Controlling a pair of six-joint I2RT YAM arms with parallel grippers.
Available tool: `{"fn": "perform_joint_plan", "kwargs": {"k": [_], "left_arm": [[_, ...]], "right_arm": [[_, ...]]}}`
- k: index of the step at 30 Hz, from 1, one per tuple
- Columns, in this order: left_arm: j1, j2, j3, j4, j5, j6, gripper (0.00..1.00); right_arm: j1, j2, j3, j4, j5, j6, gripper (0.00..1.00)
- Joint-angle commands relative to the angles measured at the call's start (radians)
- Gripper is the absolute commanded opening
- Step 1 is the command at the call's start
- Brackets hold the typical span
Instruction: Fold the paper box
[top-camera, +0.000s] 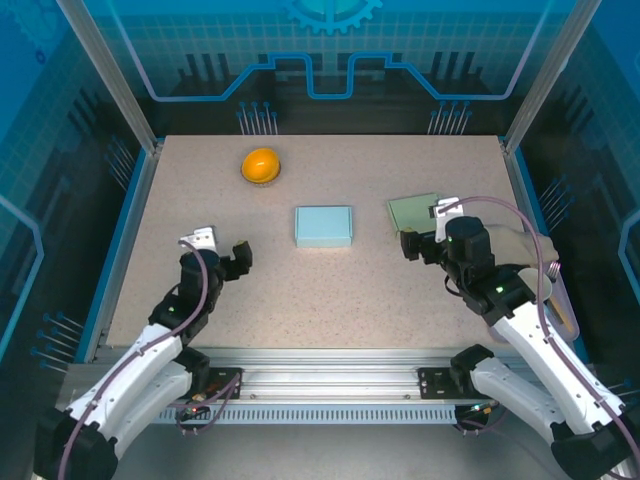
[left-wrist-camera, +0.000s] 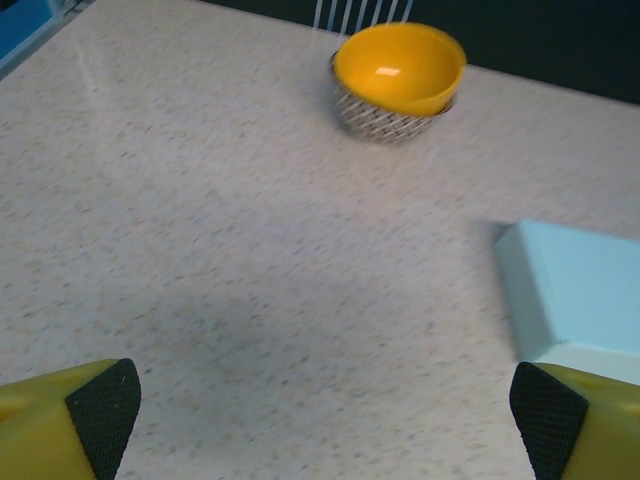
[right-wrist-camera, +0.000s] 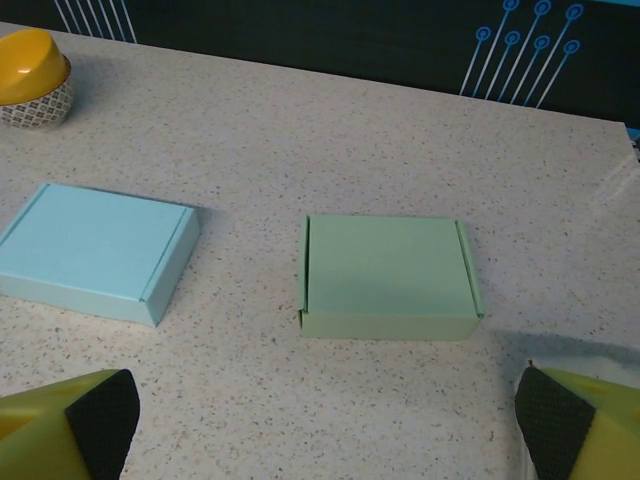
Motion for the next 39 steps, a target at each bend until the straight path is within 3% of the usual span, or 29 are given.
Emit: {"fn": "perform_joint_plan", "kwargs": {"k": [1,5,13,25,28,30,32,34,39], "left_arm": [[0.023,0.025,-0.012,0.12,-0.108,0.075,0.99],[0.065,0.071,-0.019,0.188,-0.077,0.12,0.99],[0.233,0.24,-0.151,0.5,-0.018,0.038,0.99],[0.272,0.584,-0.049,0.8,0.064,0.19,0.99],[0.299,0.705,-0.098,1.037,0.136,0.206,0.99],[0.309,0.733,-0.076,0.992,0.23,0.228,0.99],[0.309,0.819,-0.062,1.084,0.245,0.248,0.99],[0.311,0.791,0.001,0.909,0.277,0.247,0.99],[0.311,0.803,0.04,0.851,0.27,0.245,0.99]], "right_arm": [[-0.016,-0.023,-0.026,0.042,0.058,0.0,1.0],[-0.029,-0.041,-0.049,0.06,0.157,0.028,1.0],[-0.058,-0.083,-0.108,0.105,0.126,0.025,1.0],[-0.087,-0.077,-0.167,0.15,0.073,0.015,1.0],[-0.1,-0.071,-0.227,0.237,0.051,-0.002,1.0],[-0.111,-0.06,-0.277,0.321,0.055,-0.011,1.0],[-0.124,-0.04,-0.328,0.4,0.068,-0.012,1.0],[-0.149,-0.011,-0.374,0.473,0.063,-0.007,1.0],[-0.26,0.118,-0.421,0.669,-0.016,-0.011,1.0]]}}
